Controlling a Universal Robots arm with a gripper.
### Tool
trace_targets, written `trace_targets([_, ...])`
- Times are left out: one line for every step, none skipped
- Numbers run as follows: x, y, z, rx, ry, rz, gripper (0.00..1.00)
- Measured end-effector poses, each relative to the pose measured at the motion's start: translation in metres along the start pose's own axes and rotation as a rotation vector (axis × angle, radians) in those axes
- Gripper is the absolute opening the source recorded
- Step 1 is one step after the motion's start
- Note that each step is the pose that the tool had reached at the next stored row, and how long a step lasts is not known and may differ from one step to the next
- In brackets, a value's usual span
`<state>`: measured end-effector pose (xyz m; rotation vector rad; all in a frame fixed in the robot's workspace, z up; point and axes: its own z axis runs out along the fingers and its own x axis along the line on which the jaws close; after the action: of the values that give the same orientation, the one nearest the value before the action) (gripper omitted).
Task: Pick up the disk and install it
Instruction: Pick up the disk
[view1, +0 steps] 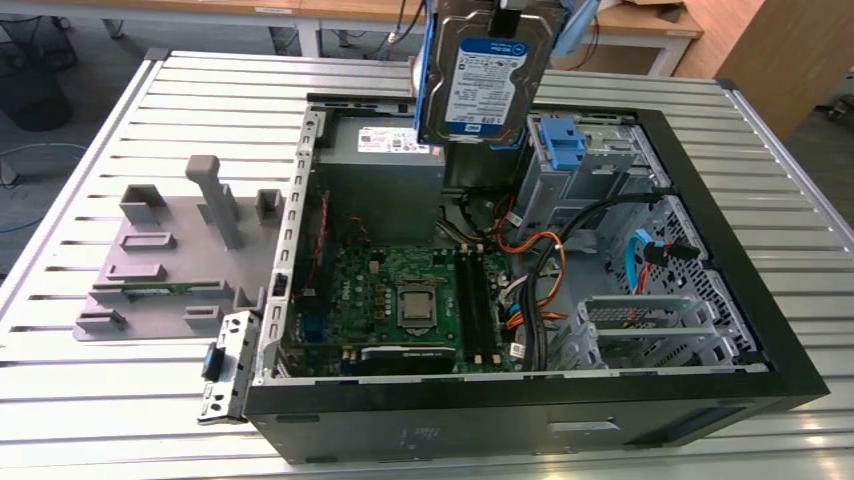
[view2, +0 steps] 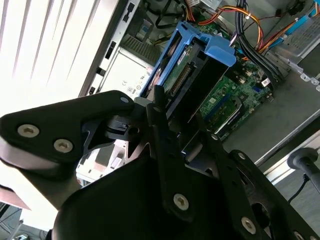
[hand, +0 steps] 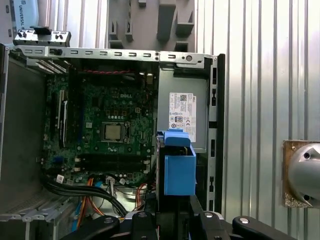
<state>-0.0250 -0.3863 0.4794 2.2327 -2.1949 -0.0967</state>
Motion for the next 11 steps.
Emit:
trace_targets([0.0,0.0,0.0,0.0,0.0,0.0,0.35])
trace_targets([0.0005,0.0,-0.0001,0.0,0.0001,0.0,0.35])
trace_targets([0.0013,0.0,-0.0001,0.0,0.0,0.0,0.35])
trace_targets([0.0023,0.0001,-0.0001,0.0,0.0,0.0,0.35])
trace_targets([0.0035,0.0001,-0.0001,0.0001,0.0,0.0,0.35])
trace_targets([0.0049,0.0001,-0.0001,0.0001,0.0,0.0,0.35])
trace_targets([0.0064,0.0001,-0.0002,0.0001,-0.0001,0.0,0.35])
trace_targets([0.0082,0.0002,-0.0002,0.0002,0.0,0.0,0.35])
trace_targets([0.0098,0.0002,-0.0003,0.0001,0.0001,0.0,0.35])
trace_targets([0.0114,0.0002,-0.0004,0.0001,0.0001,0.0,0.35])
trace_targets([0.013,0.0003,-0.0004,0.0002,0.0,0.0,0.35])
